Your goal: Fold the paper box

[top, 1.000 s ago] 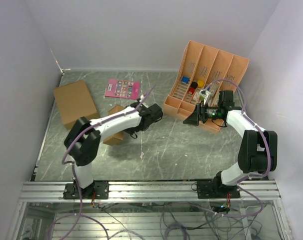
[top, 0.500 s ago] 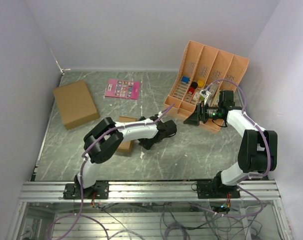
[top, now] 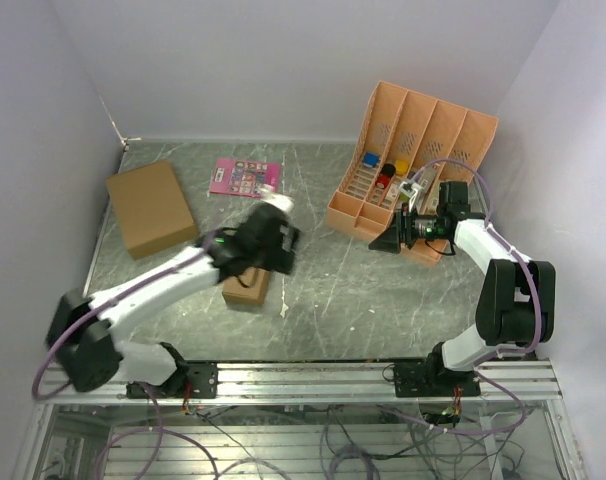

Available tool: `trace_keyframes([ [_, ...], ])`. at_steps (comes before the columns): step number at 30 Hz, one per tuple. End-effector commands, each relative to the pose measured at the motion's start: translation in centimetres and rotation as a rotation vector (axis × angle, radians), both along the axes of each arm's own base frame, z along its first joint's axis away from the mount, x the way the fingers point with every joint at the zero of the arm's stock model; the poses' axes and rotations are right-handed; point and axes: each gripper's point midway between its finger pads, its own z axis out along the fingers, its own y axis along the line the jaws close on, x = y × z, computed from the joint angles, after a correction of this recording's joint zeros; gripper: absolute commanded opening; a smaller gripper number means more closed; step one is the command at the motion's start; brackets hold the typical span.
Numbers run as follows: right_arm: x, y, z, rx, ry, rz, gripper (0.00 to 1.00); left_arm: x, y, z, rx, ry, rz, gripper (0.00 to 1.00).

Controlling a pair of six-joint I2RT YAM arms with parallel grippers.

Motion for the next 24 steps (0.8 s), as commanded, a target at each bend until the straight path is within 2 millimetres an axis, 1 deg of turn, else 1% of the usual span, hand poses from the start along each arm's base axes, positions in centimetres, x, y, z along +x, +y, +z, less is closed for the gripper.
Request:
trace_keyframes([
  [1,-0.2,0.5,1.2,0.019,-0.066,0.051,0.60,4.0,4.1,3.4,-0.419,-0.035,0.119,0.86],
  [2,-0.2,0.5,1.2,0.020,-0.070,0.052,0.57,4.9,6.1,3.7,-0.465,-0.050,0.169,0.86],
  [3,-0.2,0.6,1.2,0.018,-0.074,0.055,0.54,5.1,7.8,2.9,-0.496,-0.035,0.206,0.85],
  [5,-0.3,0.8,1.2,0.010,-0.086,0.064,0.48,5.7,10.3,2.4,-0.578,-0.015,0.261,0.85],
  [7,-0.3,0.9,1.2,-0.005,-0.105,0.070,0.44,6.0,11.5,2.1,-0.682,0.007,0.272,0.83],
  [9,-0.2,0.9,1.5,-0.025,-0.131,0.076,0.42,5.9,12.0,2.5,-0.793,0.018,0.265,0.83],
  [11,0.1,0.5,1.6,-0.075,-0.167,0.074,0.42,6.0,12.7,3.2,-0.864,-0.015,0.275,0.84],
  [13,1.1,-0.2,2.7,-0.139,-0.240,0.068,0.43,6.2,13.7,4.5,-0.901,-0.082,0.292,0.86],
  [15,2.1,-1.1,4.2,-0.212,-0.316,0.054,0.45,6.5,15.2,5.3,-0.889,-0.130,0.338,0.87],
  [16,2.8,-1.7,5.3,-0.258,-0.360,0.037,0.47,6.6,15.7,6.0,-0.881,-0.156,0.342,0.88],
  [17,3.5,-2.3,6.7,-0.303,-0.418,0.024,0.51,6.7,15.9,7.1,-0.882,-0.181,0.333,0.89],
  [18,4.4,-2.9,8.7,-0.352,-0.487,0.002,0.56,6.6,15.8,8.5,-0.890,-0.205,0.307,0.89],
  [19,5.0,-3.6,10.6,-0.399,-0.553,-0.017,0.64,6.5,15.6,10.0,-0.902,-0.231,0.272,0.90],
  [20,5.5,-4.1,12.7,-0.441,-0.628,-0.030,0.76,6.3,15.4,12.0,-0.914,-0.270,0.228,0.90],
  [21,5.7,-4.5,14.7,-0.471,-0.700,-0.029,0.92,6.0,15.2,14.0,-0.922,-0.312,0.191,0.92],
  [22,6.0,-4.8,16.9,-0.486,-0.762,-0.046,0.99,5.8,15.3,16.3,-0.929,-0.368,0.168,0.95],
  [23,6.3,-5.1,19.0,-0.492,-0.799,-0.088,1.00,5.4,15.5,18.5,-0.932,-0.428,0.154,1.00],
  [24,6.4,-5.2,21.2,-0.476,-0.826,-0.130,1.00,5.1,15.7,20.7,-0.931,-0.489,0.148,0.95],
])
